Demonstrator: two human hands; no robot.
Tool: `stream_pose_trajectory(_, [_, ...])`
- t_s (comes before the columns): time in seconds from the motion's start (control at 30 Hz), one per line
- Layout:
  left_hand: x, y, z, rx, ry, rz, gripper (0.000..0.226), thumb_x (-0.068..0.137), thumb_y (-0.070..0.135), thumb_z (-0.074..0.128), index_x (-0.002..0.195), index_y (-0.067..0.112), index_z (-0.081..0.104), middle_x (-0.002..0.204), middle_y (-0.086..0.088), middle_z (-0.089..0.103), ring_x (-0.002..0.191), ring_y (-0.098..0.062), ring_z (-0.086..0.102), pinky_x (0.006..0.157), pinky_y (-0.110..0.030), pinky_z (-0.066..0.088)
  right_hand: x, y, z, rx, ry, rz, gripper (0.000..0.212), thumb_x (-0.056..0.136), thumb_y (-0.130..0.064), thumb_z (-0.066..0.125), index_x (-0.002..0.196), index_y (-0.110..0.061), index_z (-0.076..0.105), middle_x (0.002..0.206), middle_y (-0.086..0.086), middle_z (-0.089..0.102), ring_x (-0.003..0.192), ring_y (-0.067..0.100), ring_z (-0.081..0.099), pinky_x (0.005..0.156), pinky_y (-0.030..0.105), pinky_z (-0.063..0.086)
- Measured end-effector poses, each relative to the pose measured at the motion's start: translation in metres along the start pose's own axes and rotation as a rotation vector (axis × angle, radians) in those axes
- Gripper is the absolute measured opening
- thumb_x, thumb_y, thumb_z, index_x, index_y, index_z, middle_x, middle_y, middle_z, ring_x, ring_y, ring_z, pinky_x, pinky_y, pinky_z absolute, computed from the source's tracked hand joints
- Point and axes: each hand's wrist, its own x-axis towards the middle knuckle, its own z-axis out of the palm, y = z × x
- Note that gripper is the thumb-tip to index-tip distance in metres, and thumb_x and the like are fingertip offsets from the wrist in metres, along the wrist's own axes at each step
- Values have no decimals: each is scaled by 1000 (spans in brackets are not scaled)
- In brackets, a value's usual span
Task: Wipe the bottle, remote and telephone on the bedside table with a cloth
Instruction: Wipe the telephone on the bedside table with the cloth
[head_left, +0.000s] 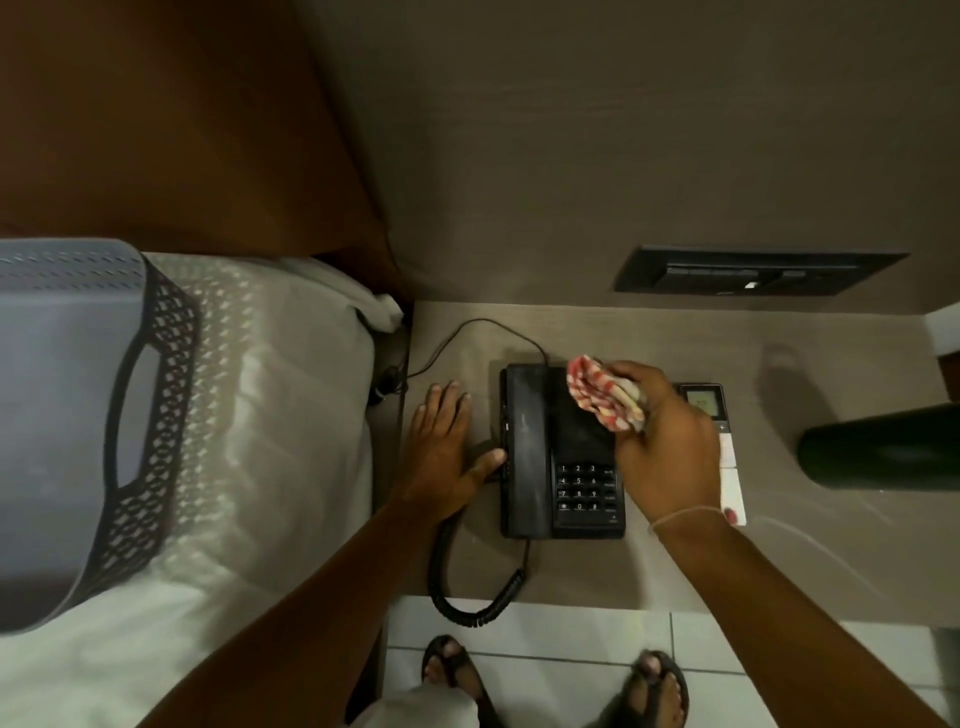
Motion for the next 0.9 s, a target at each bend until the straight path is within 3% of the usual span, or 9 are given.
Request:
stream_pose_trajectory(0.1, [3,-7,2,7,24,-12,105,78,85,25,157,17,8,168,-5,-2,151,-20,-16,121,-42,-8,23,-14,21,-21,-50,-209,58,74,-2,71,125,-26,58,116,-2,69,102,16,65,85,28,53])
stream_pose_trajectory(0.17, [5,-9,3,34,30,0,108,77,89,21,157,17,9,168,-7,-1,150,-20,-16,122,-44,-6,32,-18,39,-132,-184,-323,60,74,1,68,129,-22,58,135,0,58,124,19,53,99,35,47])
stream_pose_trajectory(0.27, [7,-10,3,66,33,12,112,73,92,14,157,17,12,168,-7,1,152,-24,-12,122,-45,-5,26,-14,60,-290,-362,-407,68,73,8,64,134,-21,55,147,2,45,139,22,36,103,38,44])
stream_pose_trajectory(0.37, [8,-11,1,80,28,28,114,72,93,8,157,17,11,168,-9,-1,153,-28,-10,123,-47,-5,-3,1,68,-341,-320,-512,68,60,6,76,124,-15,63,133,12,59,125,32,53,97,44,46])
stream_pose_trajectory(0.47, [7,-10,-2,78,5,33,117,70,93,8,158,16,6,167,-9,-6,153,-28,-14,124,-48,-5,-54,25,65,-381,-347,-618,56,70,-11,71,125,-18,61,133,9,59,126,31,52,106,47,35])
stream_pose_trajectory(0.53, [8,-9,-3,69,-2,16,113,72,92,14,158,18,4,167,-7,-8,152,-26,-17,124,-49,-7,-92,35,62,-284,-434,-610,50,71,-8,69,120,-22,64,127,3,64,122,25,57,103,42,43])
stream_pose_trajectory(0.63, [9,-8,-2,90,-13,3,108,76,88,21,158,19,3,167,-6,-10,152,-25,-19,124,-48,-7,-123,31,51,-276,-586,-581,39,69,-9,79,102,-28,71,103,-6,73,94,9,69,82,21,55])
stream_pose_trajectory(0.73, [7,-8,-2,83,-14,6,109,75,89,19,158,18,3,167,-6,-10,152,-25,-19,124,-48,-6,-109,16,28,-68,-456,-354,49,63,2,77,105,-22,71,94,-6,74,82,1,67,77,4,47])
stream_pose_trajectory(0.9, [6,-6,-5,52,-15,4,111,74,88,20,158,17,6,168,-8,-7,152,-26,-16,124,-49,-5,-7,-12,15,-3,-80,-227,62,74,2,66,129,-25,56,131,0,61,116,14,58,97,30,48])
